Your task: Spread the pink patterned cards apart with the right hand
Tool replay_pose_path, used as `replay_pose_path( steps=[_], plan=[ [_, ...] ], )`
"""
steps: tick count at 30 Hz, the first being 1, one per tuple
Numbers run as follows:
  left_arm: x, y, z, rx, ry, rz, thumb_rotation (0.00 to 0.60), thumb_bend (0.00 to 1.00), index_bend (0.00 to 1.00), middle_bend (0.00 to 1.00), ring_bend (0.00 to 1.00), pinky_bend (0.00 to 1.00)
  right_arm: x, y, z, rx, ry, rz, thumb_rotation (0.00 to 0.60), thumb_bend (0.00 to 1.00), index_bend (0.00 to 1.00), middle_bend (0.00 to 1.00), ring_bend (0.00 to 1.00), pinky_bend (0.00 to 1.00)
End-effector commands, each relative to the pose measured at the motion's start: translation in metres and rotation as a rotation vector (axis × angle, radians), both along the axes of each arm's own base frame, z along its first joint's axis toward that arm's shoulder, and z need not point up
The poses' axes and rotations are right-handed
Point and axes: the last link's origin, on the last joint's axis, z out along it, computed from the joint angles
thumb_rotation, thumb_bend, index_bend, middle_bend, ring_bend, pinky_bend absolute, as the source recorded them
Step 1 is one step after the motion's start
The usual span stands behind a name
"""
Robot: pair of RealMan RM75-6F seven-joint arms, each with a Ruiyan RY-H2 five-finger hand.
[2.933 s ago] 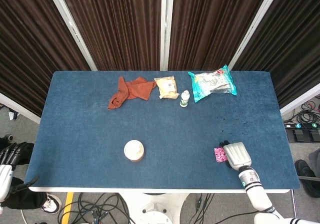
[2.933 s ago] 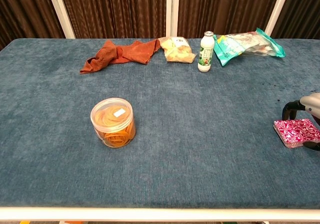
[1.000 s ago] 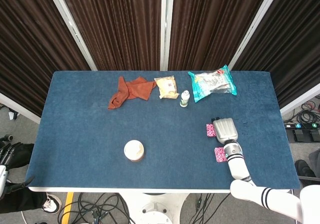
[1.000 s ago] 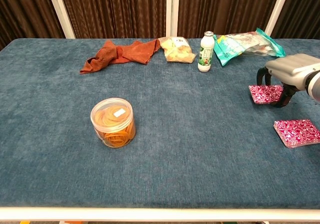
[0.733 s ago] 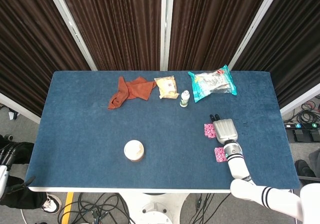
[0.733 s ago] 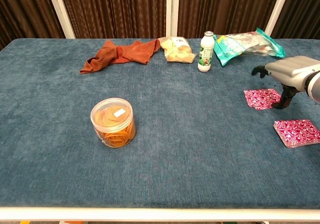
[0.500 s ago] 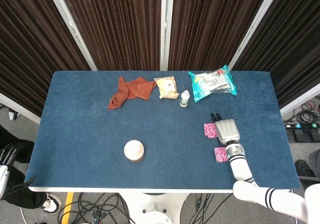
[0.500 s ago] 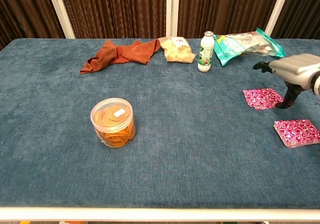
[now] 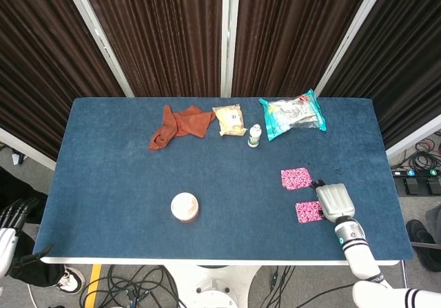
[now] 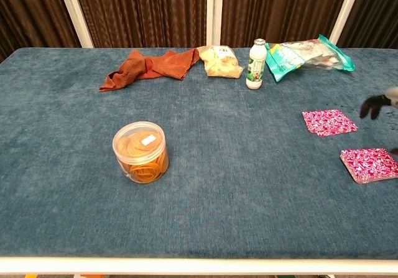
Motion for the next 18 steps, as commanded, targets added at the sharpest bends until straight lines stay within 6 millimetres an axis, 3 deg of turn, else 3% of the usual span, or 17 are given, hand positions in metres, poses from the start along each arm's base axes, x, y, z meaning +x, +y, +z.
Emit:
replay_pose_path(
  steps=[1, 18],
  plan=[
    [0.000, 0.000, -0.002, -0.007, 0.002, -0.002, 0.600, 0.14, 0.11, 0.08, 0.00, 0.08, -0.006, 0.010, -0.003, 0.053, -0.001, -0.015, 0.600, 0.14, 0.27, 0.26, 0.68, 0.79],
    [0.000, -0.002, -0.003, -0.011, 0.000, 0.003, 0.600, 0.14, 0.11, 0.08, 0.00, 0.08, -0.007, 0.012, -0.022, 0.085, 0.012, 0.000, 0.600, 0.13, 0.26, 0.22, 0.68, 0.79]
  ],
)
